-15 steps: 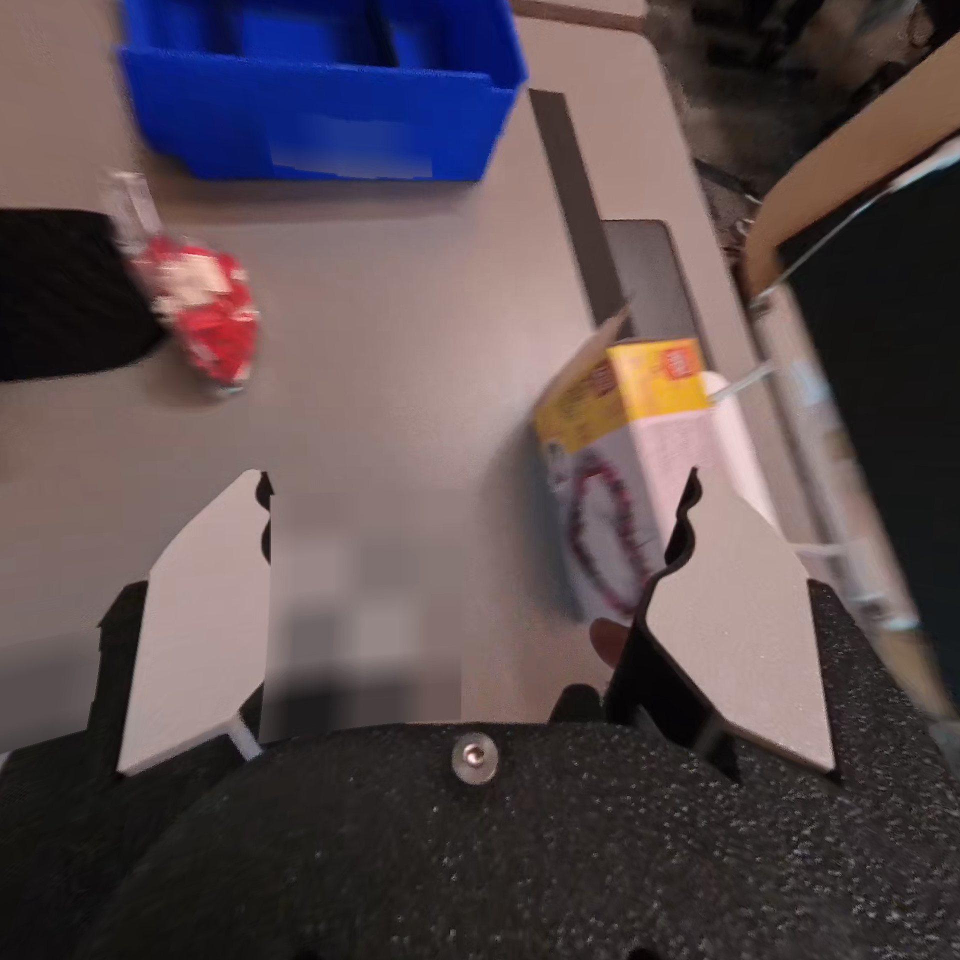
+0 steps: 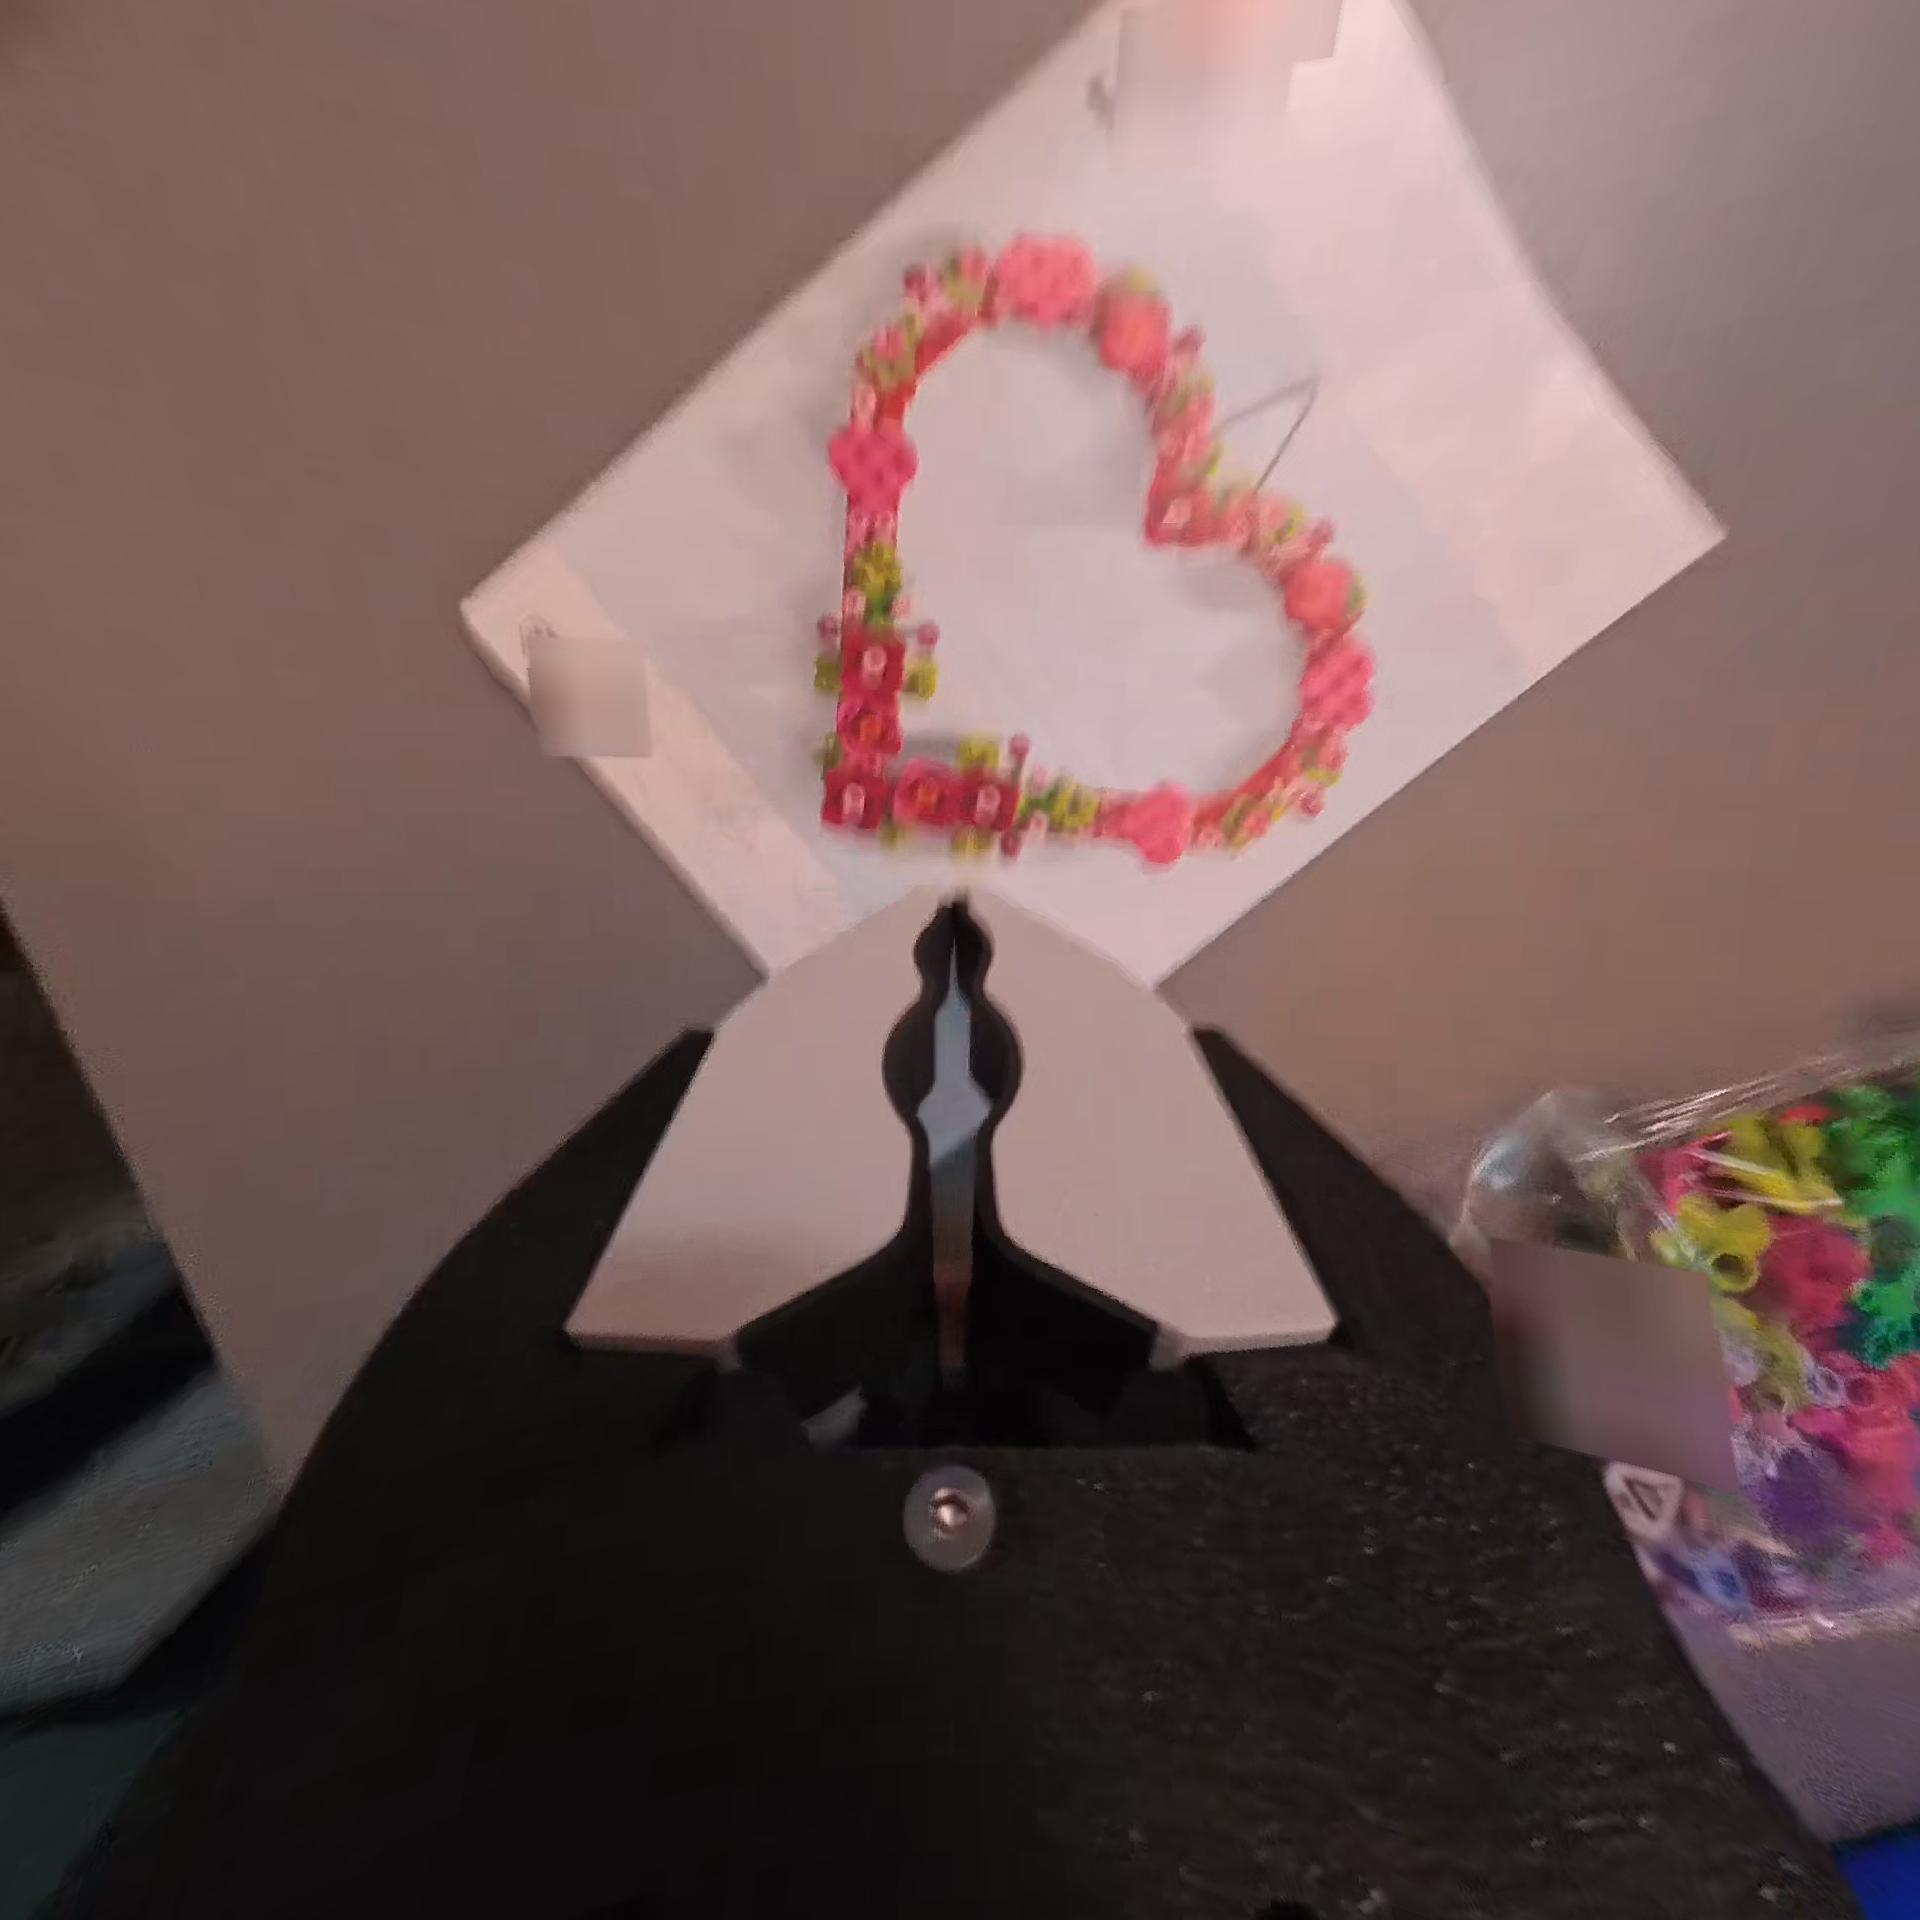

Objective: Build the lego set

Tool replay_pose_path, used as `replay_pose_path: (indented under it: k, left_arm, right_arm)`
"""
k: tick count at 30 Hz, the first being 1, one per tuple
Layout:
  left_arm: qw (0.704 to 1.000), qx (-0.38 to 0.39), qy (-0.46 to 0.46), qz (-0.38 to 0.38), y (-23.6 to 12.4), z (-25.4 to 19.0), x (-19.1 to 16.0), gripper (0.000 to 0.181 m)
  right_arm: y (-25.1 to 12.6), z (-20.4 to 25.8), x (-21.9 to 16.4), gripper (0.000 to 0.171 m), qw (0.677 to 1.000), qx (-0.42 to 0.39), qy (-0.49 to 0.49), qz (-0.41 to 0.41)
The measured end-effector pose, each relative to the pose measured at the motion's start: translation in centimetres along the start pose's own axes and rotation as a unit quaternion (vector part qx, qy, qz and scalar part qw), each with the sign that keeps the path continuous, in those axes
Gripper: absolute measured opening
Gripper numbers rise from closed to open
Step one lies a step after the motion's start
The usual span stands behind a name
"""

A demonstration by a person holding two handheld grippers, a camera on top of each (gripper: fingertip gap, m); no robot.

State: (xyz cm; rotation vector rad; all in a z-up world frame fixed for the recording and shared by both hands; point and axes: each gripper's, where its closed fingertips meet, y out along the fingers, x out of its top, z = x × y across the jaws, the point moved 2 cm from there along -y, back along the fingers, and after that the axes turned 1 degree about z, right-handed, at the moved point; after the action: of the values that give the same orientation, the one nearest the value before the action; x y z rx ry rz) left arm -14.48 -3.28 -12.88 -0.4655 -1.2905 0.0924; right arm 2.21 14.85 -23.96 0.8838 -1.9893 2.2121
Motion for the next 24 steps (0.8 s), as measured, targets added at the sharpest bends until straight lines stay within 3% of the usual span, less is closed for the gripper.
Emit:
replay_pose_path:
  k: [3,6,10,14,17,24]
  left_arm:
    - [1.000,-0.011,-0.018,0.023,0.7,-1.1,-0.6,0.004]
    - [0.999,-0.006,-0.039,0.034,3.6,-2.8,-0.9,0.011]
    - [0.997,-0.008,0.015,0.080,9.4,-5.5,-0.9,0.022]
    - [0.981,-0.008,0.079,0.174,13.2,-5.9,-3.0,0.015]
    - [0.971,-0.042,0.076,0.224,13.7,-6.8,-4.7,0.003]
    - [0.975,-0.035,0.019,0.218,11.8,-6.9,-5.6,0.000]
  right_arm:
    - [0.6,1.4,1.2,0.000,0.997,-0.017,0.059,-0.037]
    - [1.1,2.4,2.4,0.000,0.991,-0.062,0.103,-0.056]
    - [2.0,3.7,4.1,0.000,0.984,-0.074,0.131,-0.091]
    - [2.3,4.3,4.8,0.000,0.988,-0.069,0.093,-0.105]
    - [2.5,4.4,5.1,0.000,0.989,-0.056,0.071,-0.120]
    - [3.2,4.7,6.6,0.000,0.989,-0.027,0.046,-0.135]
